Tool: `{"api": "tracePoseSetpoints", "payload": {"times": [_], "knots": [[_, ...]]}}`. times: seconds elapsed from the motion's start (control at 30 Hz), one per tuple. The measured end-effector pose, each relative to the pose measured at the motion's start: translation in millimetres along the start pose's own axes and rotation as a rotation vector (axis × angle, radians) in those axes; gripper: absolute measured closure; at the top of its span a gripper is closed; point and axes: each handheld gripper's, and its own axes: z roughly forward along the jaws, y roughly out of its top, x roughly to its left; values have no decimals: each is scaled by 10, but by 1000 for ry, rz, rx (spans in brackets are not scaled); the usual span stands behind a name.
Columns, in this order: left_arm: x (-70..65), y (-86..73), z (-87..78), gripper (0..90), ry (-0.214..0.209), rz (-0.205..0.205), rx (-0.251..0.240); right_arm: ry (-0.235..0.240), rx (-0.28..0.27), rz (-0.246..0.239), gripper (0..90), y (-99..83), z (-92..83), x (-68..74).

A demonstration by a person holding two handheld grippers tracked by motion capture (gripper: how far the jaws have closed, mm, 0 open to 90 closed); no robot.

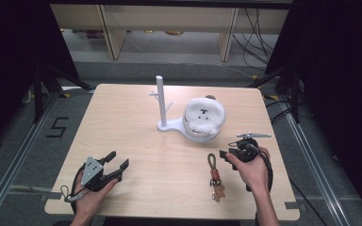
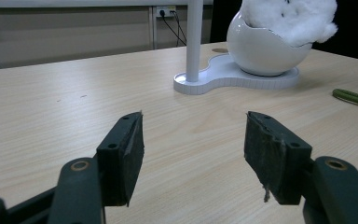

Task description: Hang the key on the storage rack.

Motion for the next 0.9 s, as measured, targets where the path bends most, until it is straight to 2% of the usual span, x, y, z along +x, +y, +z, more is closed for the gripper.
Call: {"api": "tracePoseSetpoints", "payload": {"times": [0.03, 0.07, 0.1, 0.13, 0.17, 0.2, 0.23, 0.3, 0.33, 0.4, 0.43, 0.47, 0.5, 0.53, 0.57, 0.6, 0.67, 0.7, 0.73, 0.83, 0.87, 0.9], "knots": [[-4, 1, 1, 372, -2, -1, 0, -19, 47, 27, 576, -2, -9, 17], [-6, 1, -1, 371, -9, 6, 4, -11, 92, 9, 578, -31, 10, -2], [-6, 1, -1, 370, -9, 6, 4, -11, 92, 9, 578, -31, 10, -2], [3, -8, 3, 370, -25, 8, -17, -19, 131, 52, 580, -59, 35, 44], [3, -8, 3, 370, -25, 8, -17, -19, 131, 52, 580, -59, 35, 44], [2, -3, -30, 370, -13, 6, 1, -4, 158, 25, 583, -78, 60, 48], [2, -3, -30, 369, -13, 6, 1, -1, 200, 21, 588, -83, 60, 58], [14, -10, -25, 370, -22, 3, -17, -3, 199, 9, 593, -87, 95, 60], [14, -4, -43, 369, -14, 5, -3, 3, 249, 79, 601, -88, 93, 123], [21, -3, -49, 368, -11, 2, -1, 6, 319, 62, 609, -80, 180, 158], [21, -3, -49, 368, -11, 2, -1, 6, 319, 62, 609, -80, 180, 158], [24, -5, -50, 368, -9, -1, 1, -4, 362, 96, 611, -78, 210, 188], [28, -6, -46, 368, -7, 1, 2, -3, 377, 68, 611, -80, 248, 181], [30, -7, -45, 367, -8, 0, 2, -9, 393, 78, 611, -85, 281, 194], [33, -9, -38, 367, -11, 3, -2, -17, 411, 67, 611, -86, 309, 189], [32, -12, -24, 367, -15, 2, -15, 1, 455, 115, 614, -84, 350, 247], [30, -12, -22, 368, -16, 2, -15, 10, 465, 103, 615, -85, 368, 242], [29, -13, -22, 367, -16, 2, -13, 2, 460, 81, 615, -80, 389, 239], [20, -12, -35, 367, -9, 1, 5, -8, 454, 79, 616, -76, 410, 253], [15, -9, -38, 367, -13, 4, 5, -8, 469, 61, 620, -72, 435, 264], [19, -11, -26, 366, -23, 8, -14, -23, 468, 18, 632, -70, 457, 267], [19, -11, -26, 366, -23, 8, -14, -23, 468, 18, 632, -70, 457, 267]]}}
